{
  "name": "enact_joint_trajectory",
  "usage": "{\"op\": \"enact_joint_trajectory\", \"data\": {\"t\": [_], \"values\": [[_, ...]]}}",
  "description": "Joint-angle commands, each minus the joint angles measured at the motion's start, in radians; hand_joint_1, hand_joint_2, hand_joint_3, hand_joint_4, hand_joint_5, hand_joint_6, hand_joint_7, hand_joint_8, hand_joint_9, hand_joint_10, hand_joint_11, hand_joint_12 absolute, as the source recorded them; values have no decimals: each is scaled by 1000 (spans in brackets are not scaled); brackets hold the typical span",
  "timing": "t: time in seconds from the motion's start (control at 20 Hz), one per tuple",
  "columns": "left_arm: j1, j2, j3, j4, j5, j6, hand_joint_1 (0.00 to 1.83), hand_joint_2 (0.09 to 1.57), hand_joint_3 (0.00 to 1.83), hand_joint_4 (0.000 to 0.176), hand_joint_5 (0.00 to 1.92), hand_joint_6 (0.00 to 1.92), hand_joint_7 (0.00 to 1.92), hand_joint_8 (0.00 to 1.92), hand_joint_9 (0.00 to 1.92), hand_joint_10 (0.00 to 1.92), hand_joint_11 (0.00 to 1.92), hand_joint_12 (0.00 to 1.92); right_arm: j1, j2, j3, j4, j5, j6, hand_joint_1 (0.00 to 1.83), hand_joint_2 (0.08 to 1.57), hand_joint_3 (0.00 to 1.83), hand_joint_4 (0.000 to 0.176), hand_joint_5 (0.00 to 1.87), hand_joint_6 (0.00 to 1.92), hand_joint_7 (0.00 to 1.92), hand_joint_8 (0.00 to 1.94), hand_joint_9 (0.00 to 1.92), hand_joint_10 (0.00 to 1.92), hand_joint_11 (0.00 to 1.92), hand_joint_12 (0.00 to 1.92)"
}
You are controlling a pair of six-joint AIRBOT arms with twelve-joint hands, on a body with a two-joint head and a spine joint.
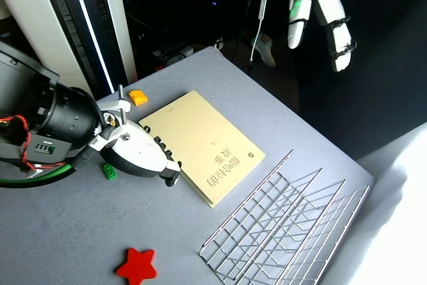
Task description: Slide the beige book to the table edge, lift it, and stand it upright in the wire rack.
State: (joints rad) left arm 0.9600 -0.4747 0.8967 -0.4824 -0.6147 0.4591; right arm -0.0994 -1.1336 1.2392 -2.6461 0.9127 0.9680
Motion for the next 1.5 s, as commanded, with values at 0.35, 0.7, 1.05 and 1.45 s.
{"op": "enact_joint_trajectory", "data": {"t": [0.35,0.7,1.05,1.45], "values": [[6,11,9,-90,13,-363,657,1020,7,0,0,0,0,0,0,0,0,2,-18,-47,25,19,-60,15,209,1055,0,0,212,0,223,0,221,0,0,529],[5,-10,31,-67,27,-512,785,1027,5,0,0,0,0,0,0,0,0,0,-17,-114,66,16,-72,15,165,1062,0,0,191,2,216,3,203,6,0,498],[18,-18,46,-65,37,-586,888,1020,0,0,0,0,0,0,0,0,0,0,-14,-155,66,15,-90,40,139,1069,1,0,204,4,234,3,227,6,0,598],[20,-26,76,-80,281,-721,711,1022,0,0,0,0,0,0,0,0,0,0,-7,-200,80,15,-117,42,182,1063,0,0,211,2,215,0,203,1,0,524]]}}
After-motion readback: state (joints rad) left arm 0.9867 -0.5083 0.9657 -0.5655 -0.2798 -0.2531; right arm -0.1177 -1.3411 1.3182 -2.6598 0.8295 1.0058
